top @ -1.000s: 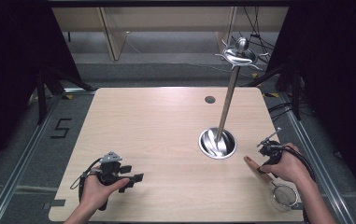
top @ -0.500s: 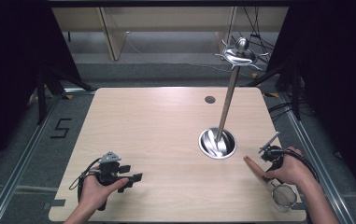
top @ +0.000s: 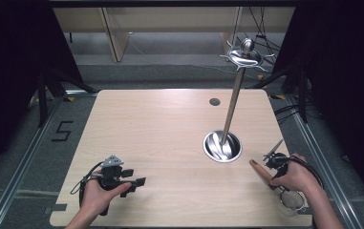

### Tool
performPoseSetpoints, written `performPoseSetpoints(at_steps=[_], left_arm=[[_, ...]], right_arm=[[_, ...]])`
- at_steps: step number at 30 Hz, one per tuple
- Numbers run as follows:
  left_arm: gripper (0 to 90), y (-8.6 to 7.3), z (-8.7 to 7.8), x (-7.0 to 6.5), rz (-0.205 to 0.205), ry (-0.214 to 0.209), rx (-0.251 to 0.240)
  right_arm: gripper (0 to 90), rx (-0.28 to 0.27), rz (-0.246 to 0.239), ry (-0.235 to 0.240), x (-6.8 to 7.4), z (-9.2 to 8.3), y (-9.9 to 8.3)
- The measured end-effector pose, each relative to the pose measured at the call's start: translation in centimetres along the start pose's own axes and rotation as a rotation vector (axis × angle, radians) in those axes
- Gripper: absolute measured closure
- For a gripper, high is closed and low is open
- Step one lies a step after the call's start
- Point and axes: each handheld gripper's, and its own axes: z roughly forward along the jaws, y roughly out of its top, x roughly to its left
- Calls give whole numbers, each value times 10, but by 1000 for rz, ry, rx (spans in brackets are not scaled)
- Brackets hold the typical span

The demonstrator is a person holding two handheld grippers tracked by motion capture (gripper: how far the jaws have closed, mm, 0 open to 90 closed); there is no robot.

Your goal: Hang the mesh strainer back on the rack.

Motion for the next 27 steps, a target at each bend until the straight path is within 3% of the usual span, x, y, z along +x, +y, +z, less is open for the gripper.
performPoseSetpoints(at_steps=[8,11,13,15,16,17,18,23,27], left_arm=[[325,0,1,0,-5,0,-2],[326,-1,0,0,-4,3,-4],[326,0,0,0,-2,0,-3],[325,0,0,-1,-1,-1,-6],[325,0,0,-1,-3,-19,-11],[324,0,-1,0,13,-16,3],[324,0,-2,1,27,-16,16],[326,0,0,0,-2,-15,-10],[326,0,-1,0,2,-12,-9]], right_arm=[[620,-13,-22,3,-2,4,0],[651,-21,6,-4,-1,3,0],[669,-17,-13,-9,-3,2,0],[672,-15,-1,-4,-2,3,-1],[674,-13,-14,-4,-3,3,0],[680,-15,-22,-17,-2,4,-1],[685,-15,-24,-2,-3,3,0],[691,-31,4,-6,-1,3,-2],[693,-35,5,-13,-2,2,-3]])
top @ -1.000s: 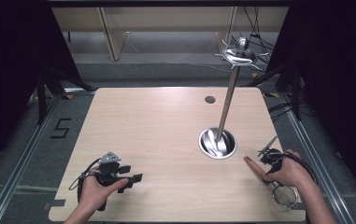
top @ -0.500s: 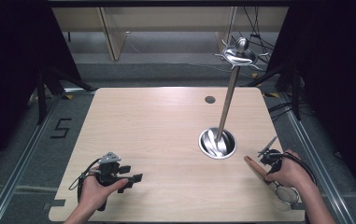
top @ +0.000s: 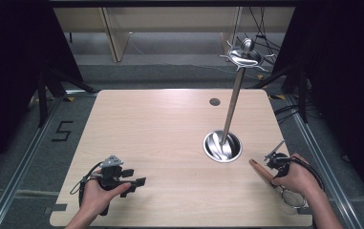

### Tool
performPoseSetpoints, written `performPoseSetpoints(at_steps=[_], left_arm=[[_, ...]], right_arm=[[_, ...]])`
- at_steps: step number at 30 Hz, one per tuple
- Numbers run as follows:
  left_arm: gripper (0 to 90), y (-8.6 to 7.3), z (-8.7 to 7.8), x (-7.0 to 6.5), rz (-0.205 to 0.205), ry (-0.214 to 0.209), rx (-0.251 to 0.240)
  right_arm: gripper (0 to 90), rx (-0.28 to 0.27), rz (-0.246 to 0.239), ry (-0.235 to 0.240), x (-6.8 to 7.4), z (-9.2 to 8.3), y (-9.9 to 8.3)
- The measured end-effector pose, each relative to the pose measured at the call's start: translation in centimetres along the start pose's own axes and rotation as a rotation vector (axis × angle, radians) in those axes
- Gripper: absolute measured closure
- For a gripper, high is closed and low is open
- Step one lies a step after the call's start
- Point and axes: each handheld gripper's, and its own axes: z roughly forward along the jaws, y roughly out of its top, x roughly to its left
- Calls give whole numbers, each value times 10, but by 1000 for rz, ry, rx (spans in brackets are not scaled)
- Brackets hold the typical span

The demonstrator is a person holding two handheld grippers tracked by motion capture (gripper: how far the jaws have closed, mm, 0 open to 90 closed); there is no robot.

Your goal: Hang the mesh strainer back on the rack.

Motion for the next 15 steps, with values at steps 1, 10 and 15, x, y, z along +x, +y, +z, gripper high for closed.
performPoseSetpoints(at_steps=[1,10,15], left_arm=[[326,0,0,0,1,3,-2],[326,0,0,0,-6,-3,-6],[326,0,-1,0,-2,1,-4]], right_arm=[[693,-13,-11,3,-1,1,-1],[696,-90,14,-11,1,-6,-8],[697,-160,22,-24,1,-10,-10]])
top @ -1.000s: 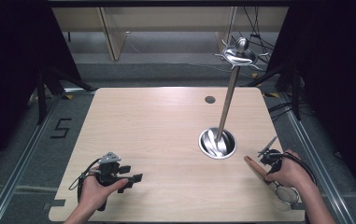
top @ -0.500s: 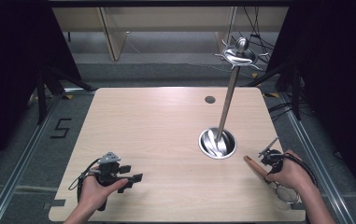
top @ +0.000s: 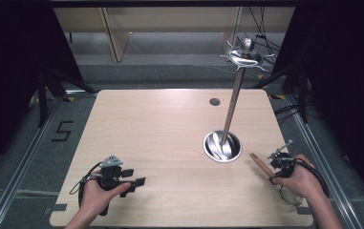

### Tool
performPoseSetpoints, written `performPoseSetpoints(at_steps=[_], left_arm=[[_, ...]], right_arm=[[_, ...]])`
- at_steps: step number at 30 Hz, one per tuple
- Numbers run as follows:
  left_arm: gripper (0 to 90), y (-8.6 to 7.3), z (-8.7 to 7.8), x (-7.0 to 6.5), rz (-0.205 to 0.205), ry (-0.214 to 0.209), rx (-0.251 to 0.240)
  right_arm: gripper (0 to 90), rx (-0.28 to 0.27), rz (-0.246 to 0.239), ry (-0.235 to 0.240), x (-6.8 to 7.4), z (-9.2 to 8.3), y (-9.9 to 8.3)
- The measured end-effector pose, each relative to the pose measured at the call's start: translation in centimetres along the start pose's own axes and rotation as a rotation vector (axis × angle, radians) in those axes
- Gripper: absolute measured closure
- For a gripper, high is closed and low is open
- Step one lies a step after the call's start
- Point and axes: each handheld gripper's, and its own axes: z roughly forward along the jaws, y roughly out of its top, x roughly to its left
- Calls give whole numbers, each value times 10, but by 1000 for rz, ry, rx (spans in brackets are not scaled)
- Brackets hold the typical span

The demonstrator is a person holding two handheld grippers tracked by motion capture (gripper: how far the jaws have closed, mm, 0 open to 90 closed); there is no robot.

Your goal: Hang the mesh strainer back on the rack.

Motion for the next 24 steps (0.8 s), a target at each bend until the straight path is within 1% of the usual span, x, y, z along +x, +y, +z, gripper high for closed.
performPoseSetpoints(at_steps=[1,2,3,4,5,7,9,11,12,13,15,16,17,18,20,22,23,24], left_arm=[[326,0,0,0,-2,1,0],[326,0,-1,0,0,2,1],[326,0,-1,0,1,3,-3],[326,0,-1,0,0,2,-2],[326,0,-1,0,1,1,-3],[327,0,-1,0,1,-2,-1],[326,0,-1,0,-5,-2,-7],[327,0,-1,0,-3,-3,-7],[327,0,-1,0,-3,-3,-7],[327,0,-1,0,-4,-3,-8],[327,0,-1,0,-5,-3,-8],[327,0,-1,0,-5,-3,-9],[327,0,-1,0,-5,-3,-9],[327,0,-1,-1,-5,-2,-9],[327,0,-1,0,-5,-3,-7],[327,0,-1,0,-4,-3,-8],[327,0,-1,0,-5,-3,-9],[327,0,-1,-1,-5,-2,-8]], right_arm=[[697,-7,3,-3,1,-1,0],[697,-28,-5,-9,2,-1,-1],[697,-33,14,-7,4,-2,-1],[697,-50,26,-8,7,-3,-1],[697,-63,19,-8,7,-3,-1],[697,-106,6,-29,6,-5,-1],[697,-148,21,-43,7,-8,-2],[697,-183,69,-38,9,-11,-4],[697,-194,55,-39,8,-12,-5],[697,-233,65,-46,7,-12,-6],[697,-264,71,-49,7,-12,-8],[697,-288,63,-56,7,-12,-9],[697,-288,63,-56,7,-12,-9],[698,-334,82,-54,7,-14,-12],[698,-356,101,-49,7,-16,-13],[698,-380,114,-54,6,-18,-15],[698,-398,98,-66,4,-18,-16],[698,-411,129,-58,5,-20,-16]])
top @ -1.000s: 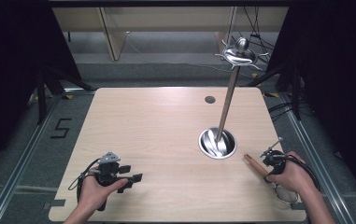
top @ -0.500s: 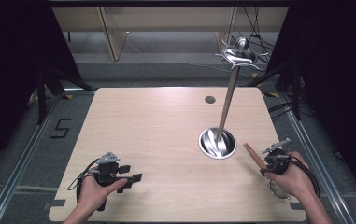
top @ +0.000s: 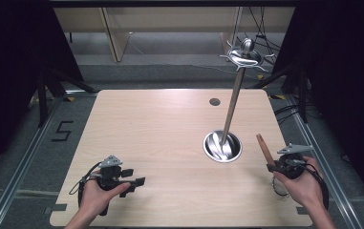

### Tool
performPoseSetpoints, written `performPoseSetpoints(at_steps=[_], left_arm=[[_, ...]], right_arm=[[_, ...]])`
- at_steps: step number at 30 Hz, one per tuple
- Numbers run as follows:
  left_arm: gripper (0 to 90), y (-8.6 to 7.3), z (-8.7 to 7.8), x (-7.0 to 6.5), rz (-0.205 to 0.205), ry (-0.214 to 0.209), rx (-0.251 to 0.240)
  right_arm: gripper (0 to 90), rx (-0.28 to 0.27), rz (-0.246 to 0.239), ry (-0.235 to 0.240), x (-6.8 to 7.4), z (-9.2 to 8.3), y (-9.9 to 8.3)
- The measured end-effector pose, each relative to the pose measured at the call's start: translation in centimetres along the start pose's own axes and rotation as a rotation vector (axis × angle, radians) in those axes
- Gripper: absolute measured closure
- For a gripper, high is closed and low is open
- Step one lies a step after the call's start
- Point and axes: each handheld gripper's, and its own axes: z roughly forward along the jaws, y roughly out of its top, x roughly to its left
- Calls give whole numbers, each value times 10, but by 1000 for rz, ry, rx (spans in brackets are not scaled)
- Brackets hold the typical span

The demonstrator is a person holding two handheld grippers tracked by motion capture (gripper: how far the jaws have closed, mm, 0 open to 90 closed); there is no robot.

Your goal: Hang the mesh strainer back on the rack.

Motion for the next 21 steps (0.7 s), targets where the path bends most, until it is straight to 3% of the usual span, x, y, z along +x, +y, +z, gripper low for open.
performPoseSetpoints(at_steps=[4,5,8,10,11,13,16,17,18,19,21], left_arm=[[327,0,0,1,5,0,5],[327,0,0,1,6,0,6],[327,0,0,1,6,0,6],[327,0,0,0,3,-1,3],[327,0,0,1,6,0,5],[327,0,0,0,3,-1,2],[328,0,0,0,3,-2,0],[327,0,0,0,2,-1,0],[328,0,0,0,3,-1,0],[327,0,0,1,10,1,8],[327,0,0,1,9,0,7]], right_arm=[[698,-69,-2,-6,-4,-3,-1],[698,-70,37,2,-2,-6,0],[698,-137,11,6,-6,-6,-1],[698,-145,13,0,-6,-7,-2],[698,-181,42,8,-5,-7,-1],[698,-203,6,2,-7,-6,-2],[698,-221,43,18,-6,-10,0],[698,-222,85,29,-2,-12,0],[698,-245,20,22,-6,-10,0],[698,-237,40,30,-5,-11,0],[698,-262,12,17,-5,-10,0]])
